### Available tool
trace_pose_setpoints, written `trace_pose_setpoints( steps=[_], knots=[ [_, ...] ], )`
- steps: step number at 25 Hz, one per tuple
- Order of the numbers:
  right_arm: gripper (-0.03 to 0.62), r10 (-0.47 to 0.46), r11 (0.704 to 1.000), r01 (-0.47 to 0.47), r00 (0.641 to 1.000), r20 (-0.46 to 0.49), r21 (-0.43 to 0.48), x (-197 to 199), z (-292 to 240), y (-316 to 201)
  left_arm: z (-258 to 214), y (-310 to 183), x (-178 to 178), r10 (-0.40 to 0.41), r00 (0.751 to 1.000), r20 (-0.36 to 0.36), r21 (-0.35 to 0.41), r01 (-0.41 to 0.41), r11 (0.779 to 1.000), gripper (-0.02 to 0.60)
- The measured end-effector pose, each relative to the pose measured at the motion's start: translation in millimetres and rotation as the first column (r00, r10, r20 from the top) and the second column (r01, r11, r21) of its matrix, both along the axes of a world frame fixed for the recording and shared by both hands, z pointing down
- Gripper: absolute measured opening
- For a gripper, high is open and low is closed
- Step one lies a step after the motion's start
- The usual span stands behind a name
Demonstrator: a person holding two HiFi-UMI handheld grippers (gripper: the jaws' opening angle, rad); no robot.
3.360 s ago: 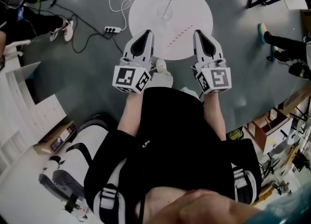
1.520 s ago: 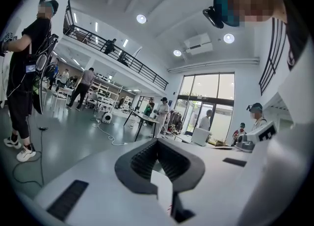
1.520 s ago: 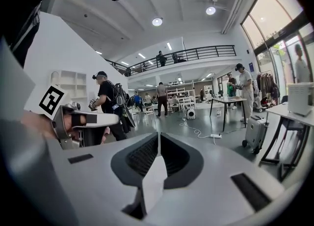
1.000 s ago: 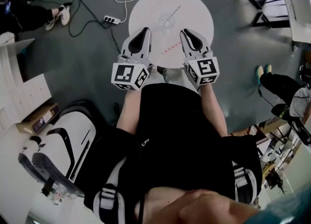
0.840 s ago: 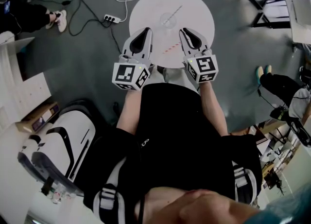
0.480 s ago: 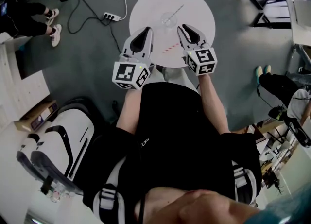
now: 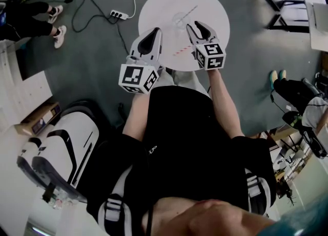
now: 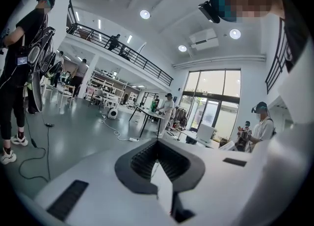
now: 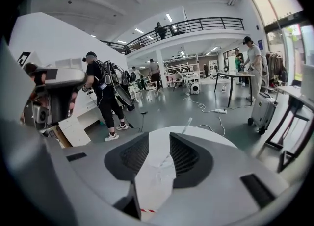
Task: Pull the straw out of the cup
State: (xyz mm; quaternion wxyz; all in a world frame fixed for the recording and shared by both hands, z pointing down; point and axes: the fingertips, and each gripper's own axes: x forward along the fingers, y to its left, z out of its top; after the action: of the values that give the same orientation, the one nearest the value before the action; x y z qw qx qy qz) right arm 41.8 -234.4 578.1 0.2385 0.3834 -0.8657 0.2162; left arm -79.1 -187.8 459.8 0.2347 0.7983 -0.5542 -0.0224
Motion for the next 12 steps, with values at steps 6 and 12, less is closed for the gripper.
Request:
trace_pose_setpoints(
  steps=[6,12],
  knots=[
    [0.143,0.041,0.998,-0.041,0.999,-0.002,-0.044,-1,21,-15,4,-3,-4,-0.004,1.000,0.002,-0.012,0.004,1.000,0.008],
    [0.144,0.055,0.995,-0.055,0.998,-0.006,-0.078,-2,36,-28,10,-5,-9,-0.011,1.000,0.004,-0.027,0.011,1.000,0.008]
  ],
)
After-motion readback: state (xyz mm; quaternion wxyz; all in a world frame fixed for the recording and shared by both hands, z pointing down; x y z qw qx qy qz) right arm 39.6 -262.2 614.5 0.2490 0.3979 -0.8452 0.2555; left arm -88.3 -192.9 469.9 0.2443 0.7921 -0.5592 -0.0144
